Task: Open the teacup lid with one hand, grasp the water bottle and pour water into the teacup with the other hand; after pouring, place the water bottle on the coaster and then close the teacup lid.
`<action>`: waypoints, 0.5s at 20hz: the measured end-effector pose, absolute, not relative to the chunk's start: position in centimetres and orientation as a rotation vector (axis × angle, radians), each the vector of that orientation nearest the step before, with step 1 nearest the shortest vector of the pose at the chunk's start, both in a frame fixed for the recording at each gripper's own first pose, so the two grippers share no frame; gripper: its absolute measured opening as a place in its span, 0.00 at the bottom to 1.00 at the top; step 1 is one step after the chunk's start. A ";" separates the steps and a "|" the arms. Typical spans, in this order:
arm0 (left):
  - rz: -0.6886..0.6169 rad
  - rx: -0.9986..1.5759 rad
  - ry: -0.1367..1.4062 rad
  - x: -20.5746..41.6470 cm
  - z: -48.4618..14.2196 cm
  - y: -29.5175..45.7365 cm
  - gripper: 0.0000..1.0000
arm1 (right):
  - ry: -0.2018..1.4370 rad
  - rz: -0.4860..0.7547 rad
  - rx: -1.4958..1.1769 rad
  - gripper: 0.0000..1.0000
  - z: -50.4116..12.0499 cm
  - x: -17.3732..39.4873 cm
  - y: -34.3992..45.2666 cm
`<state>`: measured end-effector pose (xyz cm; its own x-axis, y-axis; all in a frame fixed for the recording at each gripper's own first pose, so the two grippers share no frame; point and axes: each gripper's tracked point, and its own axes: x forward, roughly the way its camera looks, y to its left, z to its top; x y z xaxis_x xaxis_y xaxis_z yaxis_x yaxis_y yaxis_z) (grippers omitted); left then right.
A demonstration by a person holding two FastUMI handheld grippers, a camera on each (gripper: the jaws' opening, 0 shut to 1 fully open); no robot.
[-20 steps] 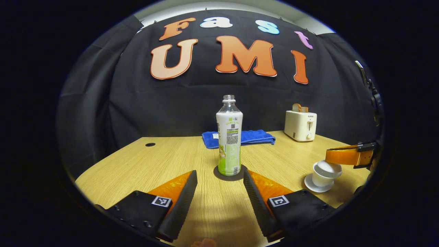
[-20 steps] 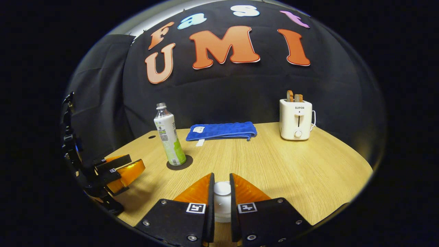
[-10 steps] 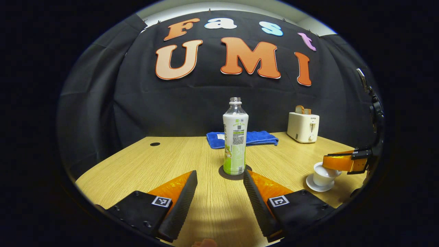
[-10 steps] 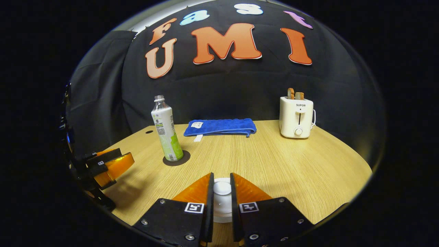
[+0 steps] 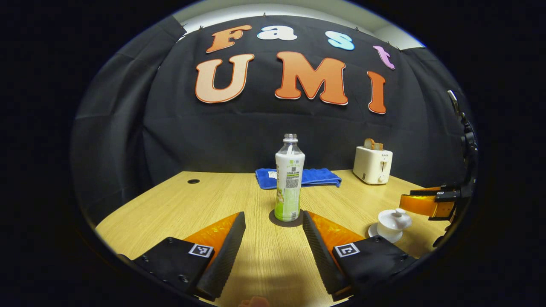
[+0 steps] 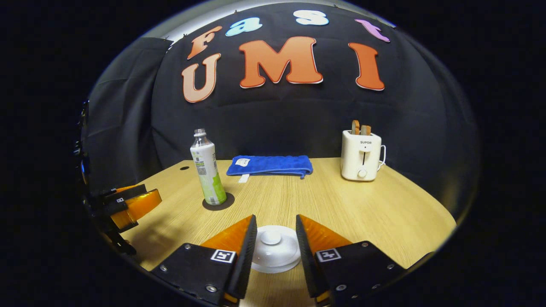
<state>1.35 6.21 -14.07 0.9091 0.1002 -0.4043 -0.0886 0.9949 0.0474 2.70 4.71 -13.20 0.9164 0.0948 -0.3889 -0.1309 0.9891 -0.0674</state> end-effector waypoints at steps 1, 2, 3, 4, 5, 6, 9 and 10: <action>0.103 0.033 0.416 1.3 -13.7 6.4 0.88 | 0.376 0.110 -0.095 0.66 -12.1 2.2 4.6; 0.107 0.035 0.413 1.1 -13.3 6.6 0.87 | 0.360 0.102 -0.098 0.73 -11.3 1.8 4.4; 0.110 0.034 0.411 1.0 -12.8 6.6 0.88 | 0.343 0.095 -0.104 0.87 -10.4 1.3 4.1; 0.110 0.032 0.412 0.7 -12.6 6.6 0.87 | 0.321 0.090 -0.113 0.92 -9.4 0.9 4.0; 0.108 0.026 0.415 0.6 -12.4 6.5 0.87 | 0.301 0.086 -0.122 0.97 -8.6 0.5 3.9; 0.107 0.020 0.418 0.4 -12.2 6.5 0.87 | 0.287 0.082 -0.127 0.97 -8.0 0.1 3.8; 0.119 0.044 0.413 -0.3 -11.6 7.0 0.88 | 0.272 0.076 -0.128 0.97 -7.4 -0.7 3.5; 0.125 0.053 0.410 -0.4 -11.4 7.0 0.87 | 0.271 0.072 -0.127 0.97 -7.4 -0.7 3.3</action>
